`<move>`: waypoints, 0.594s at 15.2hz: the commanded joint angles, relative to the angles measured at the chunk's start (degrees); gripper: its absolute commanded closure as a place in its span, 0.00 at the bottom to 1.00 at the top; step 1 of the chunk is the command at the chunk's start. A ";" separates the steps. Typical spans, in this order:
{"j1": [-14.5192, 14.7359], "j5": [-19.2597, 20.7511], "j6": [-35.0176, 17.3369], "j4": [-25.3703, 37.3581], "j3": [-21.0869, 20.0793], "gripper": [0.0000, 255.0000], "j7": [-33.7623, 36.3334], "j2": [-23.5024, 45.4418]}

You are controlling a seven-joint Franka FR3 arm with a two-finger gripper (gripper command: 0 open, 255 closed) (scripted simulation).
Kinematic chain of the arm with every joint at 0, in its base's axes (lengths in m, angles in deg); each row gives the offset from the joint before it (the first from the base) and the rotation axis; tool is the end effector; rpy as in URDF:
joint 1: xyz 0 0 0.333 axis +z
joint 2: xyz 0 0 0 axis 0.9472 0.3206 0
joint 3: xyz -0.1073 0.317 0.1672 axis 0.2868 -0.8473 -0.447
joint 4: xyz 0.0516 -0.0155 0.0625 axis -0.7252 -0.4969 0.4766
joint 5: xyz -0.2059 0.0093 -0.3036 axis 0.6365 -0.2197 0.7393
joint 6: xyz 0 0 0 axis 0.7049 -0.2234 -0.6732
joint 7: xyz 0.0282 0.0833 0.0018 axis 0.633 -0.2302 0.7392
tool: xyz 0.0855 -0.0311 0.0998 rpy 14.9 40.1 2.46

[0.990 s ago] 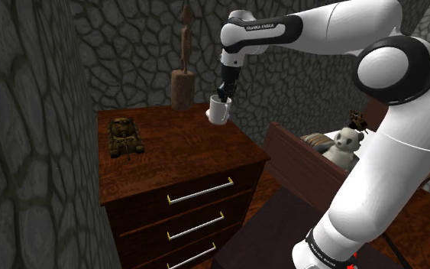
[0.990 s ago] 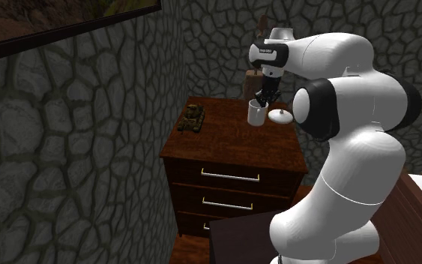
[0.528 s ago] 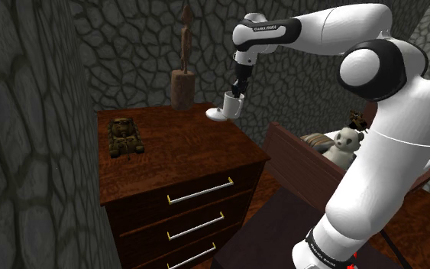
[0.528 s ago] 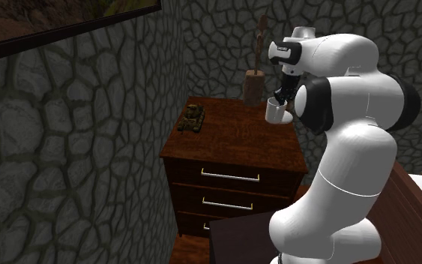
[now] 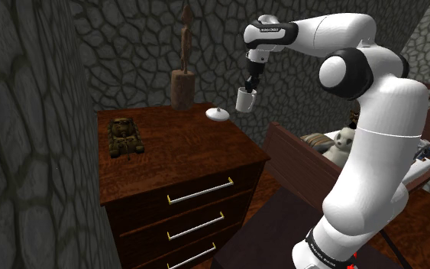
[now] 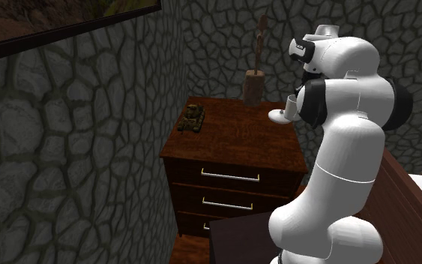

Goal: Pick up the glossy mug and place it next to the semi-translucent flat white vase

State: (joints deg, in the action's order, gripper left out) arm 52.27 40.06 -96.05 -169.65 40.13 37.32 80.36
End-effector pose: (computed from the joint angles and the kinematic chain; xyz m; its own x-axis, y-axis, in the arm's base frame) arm 0.5737 -0.2683 0.5556 0.9833 0.1798 -0.0286 0.1781 -0.9825 -0.0539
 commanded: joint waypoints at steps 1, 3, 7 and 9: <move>-0.64 -0.18 -0.51 0.66 0.27 1.00 -1.00 1.16; -0.59 -0.18 -2.09 -1.01 0.25 1.00 -1.04 1.07; -0.51 -0.21 -5.16 -4.08 0.22 1.00 -1.15 1.08; -0.48 -0.24 -6.66 -5.49 0.20 1.00 -1.20 1.17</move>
State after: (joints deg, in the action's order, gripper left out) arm 51.68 39.81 -101.74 -174.08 40.37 36.03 81.65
